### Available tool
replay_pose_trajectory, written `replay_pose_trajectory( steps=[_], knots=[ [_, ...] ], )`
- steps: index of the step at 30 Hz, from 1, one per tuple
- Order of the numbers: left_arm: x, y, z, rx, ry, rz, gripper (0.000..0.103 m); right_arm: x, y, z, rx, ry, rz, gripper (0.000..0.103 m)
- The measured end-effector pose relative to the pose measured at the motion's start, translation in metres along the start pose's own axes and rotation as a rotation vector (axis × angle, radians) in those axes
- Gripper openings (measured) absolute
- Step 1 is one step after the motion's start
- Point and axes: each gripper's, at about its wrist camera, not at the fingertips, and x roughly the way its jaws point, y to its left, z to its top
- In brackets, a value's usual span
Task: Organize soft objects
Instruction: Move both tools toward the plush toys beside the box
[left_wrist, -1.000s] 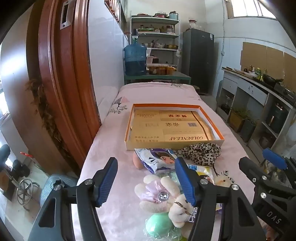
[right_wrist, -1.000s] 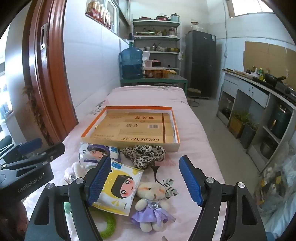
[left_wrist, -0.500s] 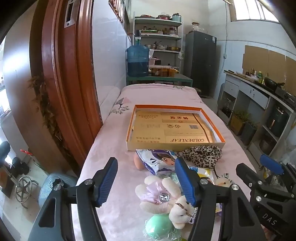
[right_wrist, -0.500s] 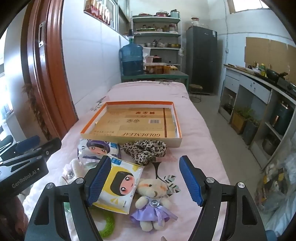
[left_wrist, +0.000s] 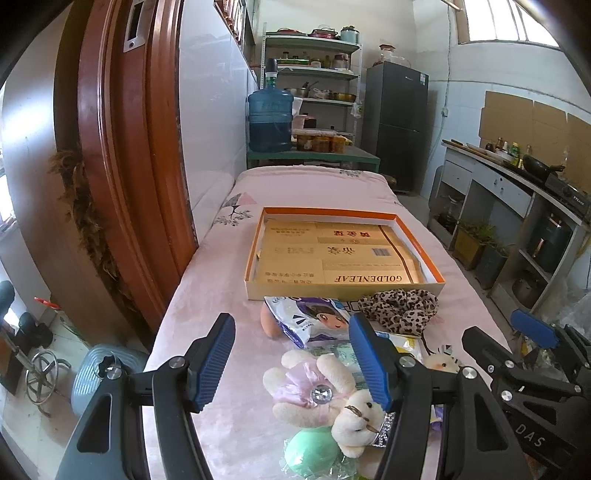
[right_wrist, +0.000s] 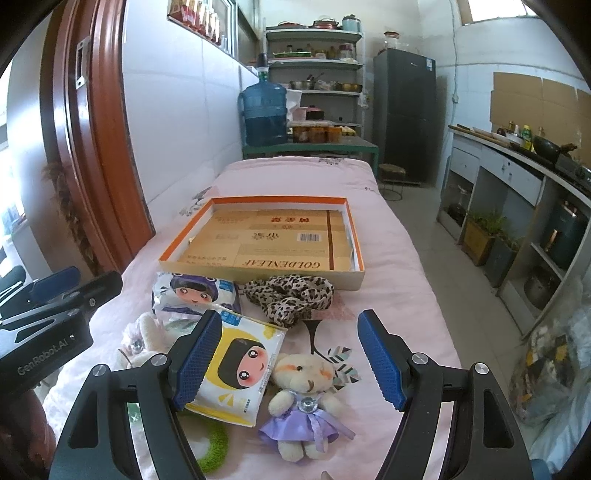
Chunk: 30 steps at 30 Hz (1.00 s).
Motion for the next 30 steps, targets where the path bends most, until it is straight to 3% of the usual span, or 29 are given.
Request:
replay_pose_trajectory(
  steps=[30],
  knots=[
    [0.0084, 0.0088, -0.0033, -0.020, 0.018, -0.009, 0.064, 0.0064, -0.0025, -0.0018, 0.012, 0.020, -0.002, 0.077]
  ],
)
